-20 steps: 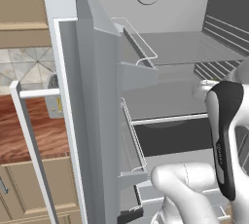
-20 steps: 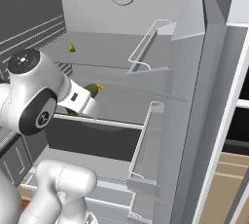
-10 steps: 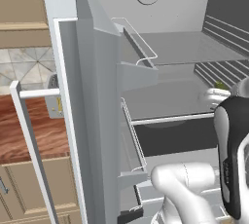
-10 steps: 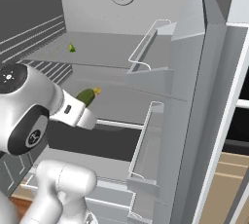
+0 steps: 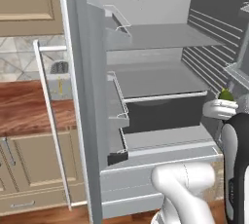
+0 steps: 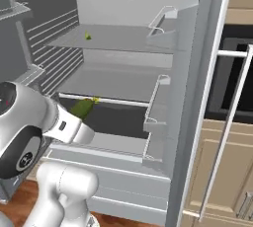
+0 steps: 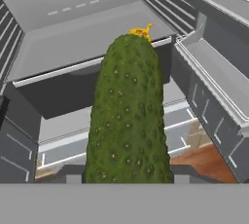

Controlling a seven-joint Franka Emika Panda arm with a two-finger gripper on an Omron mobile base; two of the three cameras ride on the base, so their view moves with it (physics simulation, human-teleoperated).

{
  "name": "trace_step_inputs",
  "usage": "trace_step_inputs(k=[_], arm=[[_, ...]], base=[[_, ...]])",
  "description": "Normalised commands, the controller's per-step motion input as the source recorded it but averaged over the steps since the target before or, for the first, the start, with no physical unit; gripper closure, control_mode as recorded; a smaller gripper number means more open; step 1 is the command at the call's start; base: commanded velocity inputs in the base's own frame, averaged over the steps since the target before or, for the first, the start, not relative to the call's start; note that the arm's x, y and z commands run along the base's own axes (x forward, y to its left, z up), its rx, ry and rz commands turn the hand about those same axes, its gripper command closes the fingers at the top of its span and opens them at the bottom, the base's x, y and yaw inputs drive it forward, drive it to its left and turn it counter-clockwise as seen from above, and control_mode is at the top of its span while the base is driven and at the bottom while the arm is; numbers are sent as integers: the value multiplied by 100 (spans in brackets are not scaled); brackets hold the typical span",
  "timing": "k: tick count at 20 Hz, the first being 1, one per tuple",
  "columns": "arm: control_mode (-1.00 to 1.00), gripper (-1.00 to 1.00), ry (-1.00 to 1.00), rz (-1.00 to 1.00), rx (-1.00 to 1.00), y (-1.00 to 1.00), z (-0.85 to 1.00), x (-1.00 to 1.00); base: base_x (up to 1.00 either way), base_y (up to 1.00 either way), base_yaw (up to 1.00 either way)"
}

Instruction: Gather the lemon wedge and cucumber from the fridge and place them on a tray on the dining counter. Then gather the fish and steak from the fridge and place them on the other tray.

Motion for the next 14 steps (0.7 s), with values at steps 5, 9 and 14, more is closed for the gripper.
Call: trace_step_inputs(k=[5,9,14], arm=[[100,100,0,0,0,0,0,0],[100,100,0,0,0,0,0,0],[100,100,0,0,0,0,0,0]], base=[[-86,18,-18],[-68,7,-36],[-50,-3,-53]])
